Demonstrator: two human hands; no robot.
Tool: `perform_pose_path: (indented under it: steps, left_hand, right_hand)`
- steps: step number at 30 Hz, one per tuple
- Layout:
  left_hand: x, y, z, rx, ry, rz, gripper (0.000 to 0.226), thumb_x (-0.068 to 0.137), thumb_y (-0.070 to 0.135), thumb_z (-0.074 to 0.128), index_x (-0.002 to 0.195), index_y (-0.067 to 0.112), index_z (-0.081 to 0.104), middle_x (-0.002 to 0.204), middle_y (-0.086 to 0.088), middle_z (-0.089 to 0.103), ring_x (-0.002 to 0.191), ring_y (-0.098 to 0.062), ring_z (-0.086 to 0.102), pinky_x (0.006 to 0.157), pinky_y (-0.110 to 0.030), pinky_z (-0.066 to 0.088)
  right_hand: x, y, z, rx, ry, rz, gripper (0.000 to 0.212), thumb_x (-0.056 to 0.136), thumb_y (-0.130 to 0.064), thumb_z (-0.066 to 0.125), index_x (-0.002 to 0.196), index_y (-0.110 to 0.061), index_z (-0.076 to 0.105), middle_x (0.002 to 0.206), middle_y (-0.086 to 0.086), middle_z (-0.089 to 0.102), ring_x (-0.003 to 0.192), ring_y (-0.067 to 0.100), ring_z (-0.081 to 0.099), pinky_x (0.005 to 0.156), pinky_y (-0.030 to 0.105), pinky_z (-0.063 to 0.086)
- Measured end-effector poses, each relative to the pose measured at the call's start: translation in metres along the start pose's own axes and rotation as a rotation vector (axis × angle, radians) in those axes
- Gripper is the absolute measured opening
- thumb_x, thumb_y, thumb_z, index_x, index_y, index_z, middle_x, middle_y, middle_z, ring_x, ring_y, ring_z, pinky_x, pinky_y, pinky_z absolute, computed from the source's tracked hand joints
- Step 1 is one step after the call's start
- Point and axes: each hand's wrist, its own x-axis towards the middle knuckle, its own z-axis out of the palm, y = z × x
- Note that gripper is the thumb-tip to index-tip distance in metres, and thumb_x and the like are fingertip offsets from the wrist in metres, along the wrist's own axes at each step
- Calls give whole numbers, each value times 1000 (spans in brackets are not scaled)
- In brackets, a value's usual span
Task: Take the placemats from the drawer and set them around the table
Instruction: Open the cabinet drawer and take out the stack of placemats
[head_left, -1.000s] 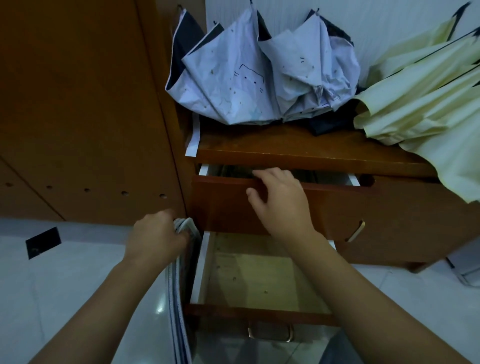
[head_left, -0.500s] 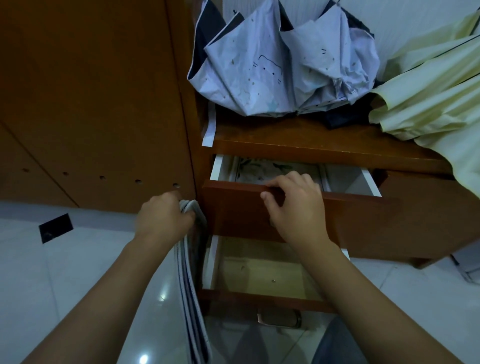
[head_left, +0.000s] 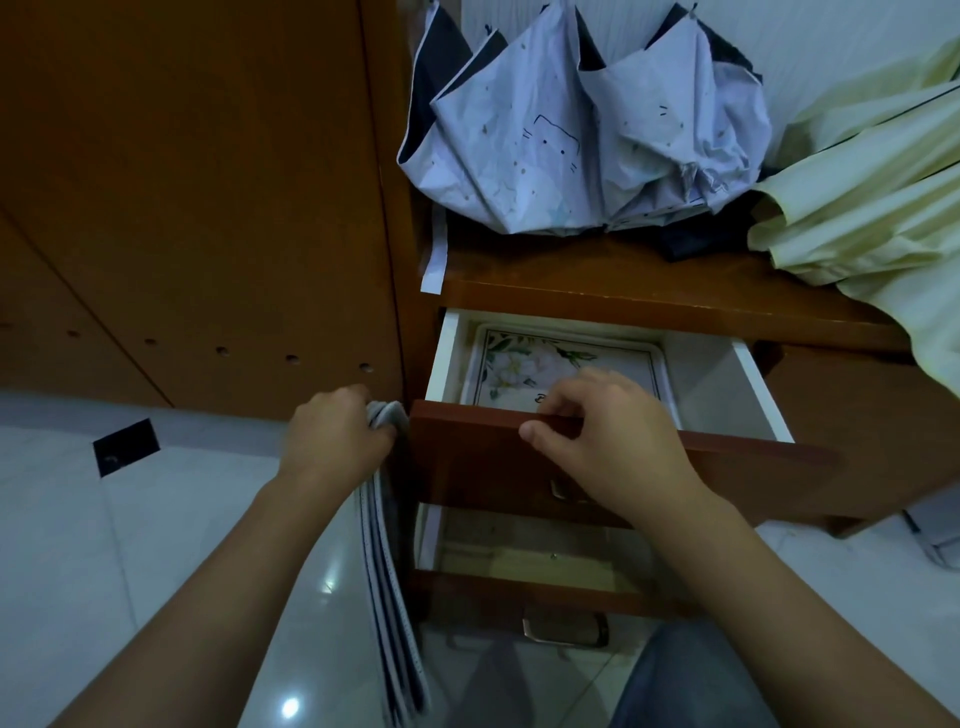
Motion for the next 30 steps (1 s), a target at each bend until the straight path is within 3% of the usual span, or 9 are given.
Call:
perform_pose_path:
  steps: [10,20,25,30]
  left_hand:
    - [-5,-4,-5,47,-46,8,29,87,32,67,72,22,44,67,2,50,55,-11,45,45,-24,27]
    - [-3,-12,-5,46,-15,-3,25,87,33,66,73,20,49,67,0,53,56,-14,48,45,-25,29]
    - [-4,-4,0,36,-26,29,18,85,28,64,76,16,54,67,-1,53,57,-16,48,47,-26,30]
    - [-2,-4,4,29,-17,38,17,85,29,64,77,16,56,68,-1,55,60,-20,53,49,-28,35]
  right_hand:
    - [-12,-5,-16,68,-252,-42,23,80,-57,67,79,-34,59,78,-14,58,72,0,53,61,18,43]
    - [-18,-5,-17,100,-282,-76,26,79,-60,66,79,-34,64,77,-16,59,75,0,54,64,24,47]
    - [-14,-4,-17,130,-352,-72,31,81,-61,63,76,-31,67,71,-14,63,70,0,58,60,20,48]
    - [16,-9,-8,152,-358,-138,26,92,-52,53,102,-32,66,97,-18,61,83,-1,57,74,24,52]
